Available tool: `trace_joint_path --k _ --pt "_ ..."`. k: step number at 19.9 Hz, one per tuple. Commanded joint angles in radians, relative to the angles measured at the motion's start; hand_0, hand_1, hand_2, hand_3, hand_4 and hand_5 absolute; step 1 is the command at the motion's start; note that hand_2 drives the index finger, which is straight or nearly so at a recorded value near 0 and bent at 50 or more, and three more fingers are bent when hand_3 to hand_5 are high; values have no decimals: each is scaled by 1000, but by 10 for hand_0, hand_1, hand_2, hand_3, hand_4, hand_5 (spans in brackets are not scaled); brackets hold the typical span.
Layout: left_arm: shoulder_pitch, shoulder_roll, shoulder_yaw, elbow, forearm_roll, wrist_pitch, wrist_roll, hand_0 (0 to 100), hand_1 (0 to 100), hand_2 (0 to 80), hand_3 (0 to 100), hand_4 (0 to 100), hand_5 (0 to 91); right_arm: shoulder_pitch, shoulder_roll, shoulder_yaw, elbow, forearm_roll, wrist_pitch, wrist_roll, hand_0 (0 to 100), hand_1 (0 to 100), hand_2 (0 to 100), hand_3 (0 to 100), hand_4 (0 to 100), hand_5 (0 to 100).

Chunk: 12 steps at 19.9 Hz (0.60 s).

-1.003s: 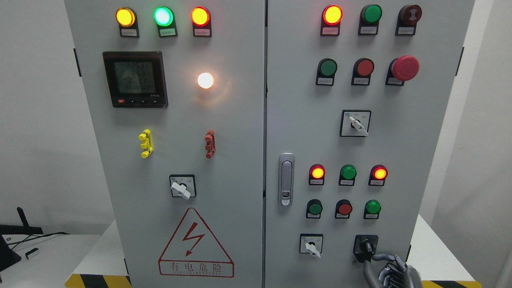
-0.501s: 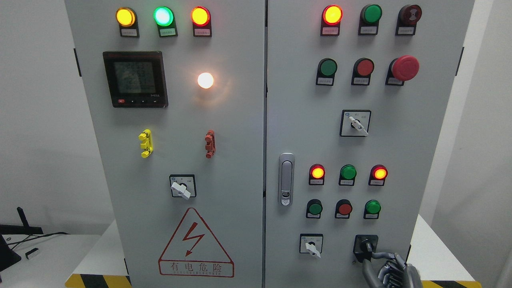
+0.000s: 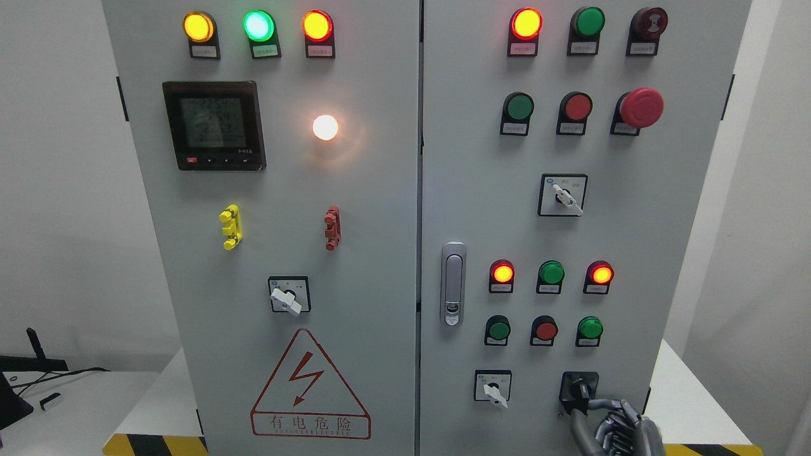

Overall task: Trip black knob to open circuit
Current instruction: 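Close the right hand's fingers around the black rotary knob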

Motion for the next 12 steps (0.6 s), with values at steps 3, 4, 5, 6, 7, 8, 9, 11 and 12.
trace_joint_path --k 3,4,5,6,7,8,9,11,12 --pt "0 -1 0 0 5 0 0 120 389 0 0 0 0 -2 14 2 0 -5 0 2 357 715 507 916 999 1000" --pt "0 -1 0 0 5 0 0 120 389 0 0 0 0 -2 14 3 0 -14 2 2 358 715 509 916 998 1000" --pt "0 -1 0 0 5 0 0 120 389 0 0 0 0 -2 14 3 0 -23 2 2 359 715 511 917 999 1000" --pt "0 -1 0 0 5 0 0 120 389 0 0 0 0 -2 14 3 0 -26 2 2 358 714 512 919 999 1000" --pt "0 1 0 0 5 0 0 120 389 0 0 0 0 -2 14 3 0 -28 2 2 359 713 513 922 1000 1000" --pt "0 1 0 0 5 0 0 120 389 0 0 0 0 -2 14 3 0 -28 2 2 360 713 513 924 1000 1000" --pt "0 1 0 0 5 0 0 120 389 0 0 0 0 -3 14 3 0 -28 2 2 361 713 513 924 1000 1000" --pt "0 1 0 0 5 0 0 120 389 0 0 0 0 -13 14 5 2 -28 5 3 361 711 521 925 1000 1000" --pt "0 1 0 0 5 0 0 120 389 0 0 0 0 -14 15 5 2 -28 5 3 361 711 522 925 1000 1000"
